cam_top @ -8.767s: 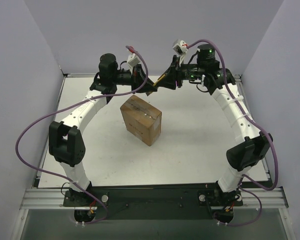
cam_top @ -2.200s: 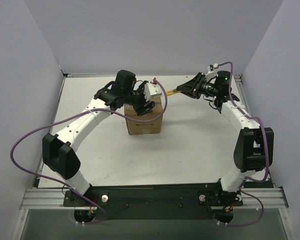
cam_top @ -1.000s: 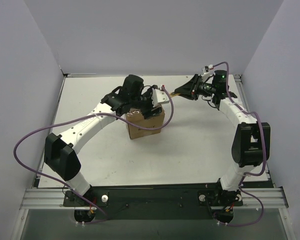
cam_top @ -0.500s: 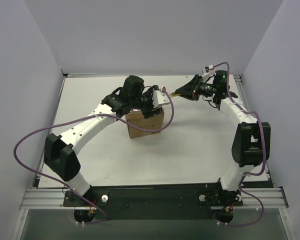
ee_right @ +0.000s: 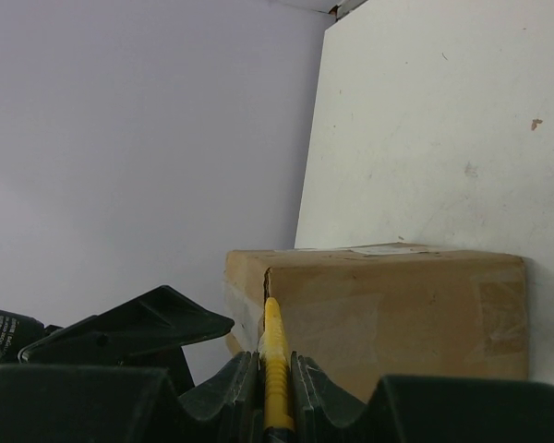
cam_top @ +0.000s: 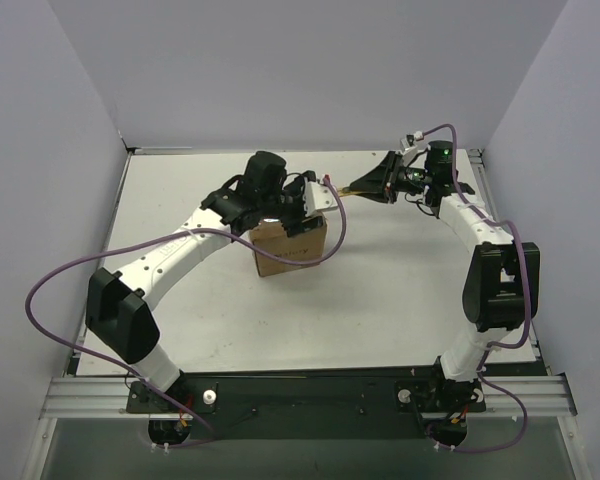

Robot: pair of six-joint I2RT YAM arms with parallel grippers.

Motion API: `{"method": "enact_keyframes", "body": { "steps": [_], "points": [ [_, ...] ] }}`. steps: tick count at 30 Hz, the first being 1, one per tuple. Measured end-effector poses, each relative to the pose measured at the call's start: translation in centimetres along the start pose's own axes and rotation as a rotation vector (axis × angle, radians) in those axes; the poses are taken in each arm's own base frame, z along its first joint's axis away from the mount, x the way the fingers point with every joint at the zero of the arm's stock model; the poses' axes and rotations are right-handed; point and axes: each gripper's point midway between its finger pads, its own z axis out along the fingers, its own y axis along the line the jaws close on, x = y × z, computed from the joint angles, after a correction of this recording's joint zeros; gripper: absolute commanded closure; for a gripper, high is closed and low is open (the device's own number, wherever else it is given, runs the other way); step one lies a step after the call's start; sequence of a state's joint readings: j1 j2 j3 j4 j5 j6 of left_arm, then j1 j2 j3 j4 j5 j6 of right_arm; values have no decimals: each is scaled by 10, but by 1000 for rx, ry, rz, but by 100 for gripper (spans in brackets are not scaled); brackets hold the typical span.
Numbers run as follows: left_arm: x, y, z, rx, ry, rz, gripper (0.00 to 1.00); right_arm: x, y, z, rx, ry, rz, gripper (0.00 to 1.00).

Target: Unpack the express box

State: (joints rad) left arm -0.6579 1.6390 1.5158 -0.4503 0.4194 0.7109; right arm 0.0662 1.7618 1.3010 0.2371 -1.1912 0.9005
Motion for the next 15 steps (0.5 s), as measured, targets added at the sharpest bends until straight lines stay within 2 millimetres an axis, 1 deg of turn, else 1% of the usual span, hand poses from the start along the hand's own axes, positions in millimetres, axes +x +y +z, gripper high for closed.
{"method": "enact_keyframes", "body": {
  "steps": [8,15],
  "points": [
    [3,-3,-6,-4,1,7,28,7,3,-1,-11,38,-6,100],
    [5,0,-8,-16,0,5,28,14,2,-1,-10,63,0,100]
  ]
}}
